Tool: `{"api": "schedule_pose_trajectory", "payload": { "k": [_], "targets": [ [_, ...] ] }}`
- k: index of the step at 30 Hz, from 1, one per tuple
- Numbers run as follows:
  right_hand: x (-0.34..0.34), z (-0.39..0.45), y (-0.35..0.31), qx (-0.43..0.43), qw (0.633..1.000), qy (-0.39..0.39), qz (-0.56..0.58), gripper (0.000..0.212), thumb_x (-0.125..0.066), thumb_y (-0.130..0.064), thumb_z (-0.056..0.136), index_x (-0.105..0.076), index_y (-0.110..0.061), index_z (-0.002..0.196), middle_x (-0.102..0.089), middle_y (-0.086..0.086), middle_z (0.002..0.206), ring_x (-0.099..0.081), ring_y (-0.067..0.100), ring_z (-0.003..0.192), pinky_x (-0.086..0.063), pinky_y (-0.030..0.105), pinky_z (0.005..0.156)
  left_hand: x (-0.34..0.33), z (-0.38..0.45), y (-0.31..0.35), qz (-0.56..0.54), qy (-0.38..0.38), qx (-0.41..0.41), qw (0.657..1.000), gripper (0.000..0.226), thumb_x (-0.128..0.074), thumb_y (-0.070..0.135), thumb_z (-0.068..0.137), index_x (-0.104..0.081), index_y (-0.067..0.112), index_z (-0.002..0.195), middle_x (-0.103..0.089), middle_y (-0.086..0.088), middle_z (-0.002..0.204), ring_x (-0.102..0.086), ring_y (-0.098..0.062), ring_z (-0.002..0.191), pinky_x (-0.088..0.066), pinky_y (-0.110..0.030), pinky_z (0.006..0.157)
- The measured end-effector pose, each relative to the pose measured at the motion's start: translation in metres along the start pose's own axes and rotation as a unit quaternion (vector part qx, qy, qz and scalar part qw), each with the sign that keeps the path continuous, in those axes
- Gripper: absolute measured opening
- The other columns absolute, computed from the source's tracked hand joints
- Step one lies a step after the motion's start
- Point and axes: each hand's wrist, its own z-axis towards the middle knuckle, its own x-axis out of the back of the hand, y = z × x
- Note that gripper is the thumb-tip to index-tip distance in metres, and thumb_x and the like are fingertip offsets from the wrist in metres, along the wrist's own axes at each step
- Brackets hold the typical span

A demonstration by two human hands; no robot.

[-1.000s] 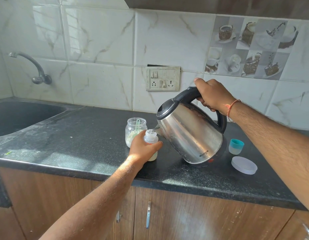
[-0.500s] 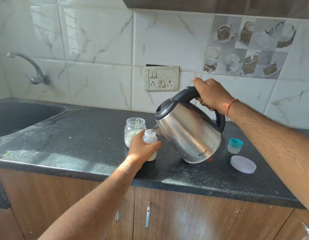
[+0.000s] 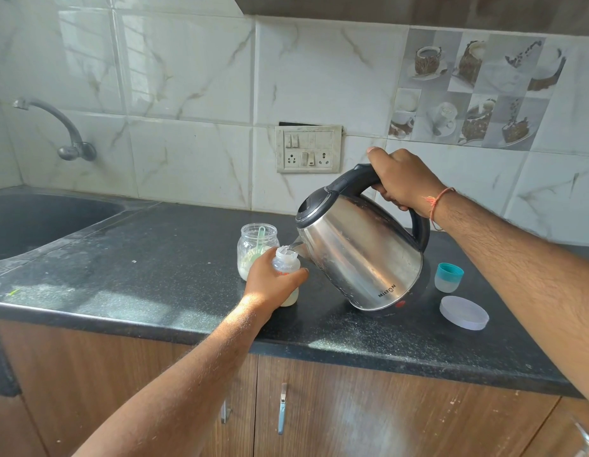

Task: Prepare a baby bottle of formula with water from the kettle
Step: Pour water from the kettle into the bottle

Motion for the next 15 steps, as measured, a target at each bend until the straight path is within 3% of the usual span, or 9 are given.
{"api": "schedule_pose_trajectory", "payload": {
  "k": [15],
  "targets": [
    [0.0, -0.0016, -0.0019, -0.003, 1.0, -0.001, -0.003, 0.062, -0.038, -0.048, 0.107, -0.054, -0.013, 0.058, -0.048, -0.006, 0.038, -0.04, 0.018, 0.041, -0.038, 0.029, 0.049, -0.0003, -0.0006, 0.0007, -0.003, -0.001, 0.001, 1.0, 0.024, -0.085, 0.01, 0.086, -0.074, 0.02, 0.104, -0.081, -0.005, 0.097, -0.072, -0.019, 0.084, -0.057, -0.03, 0.075]
  ]
}}
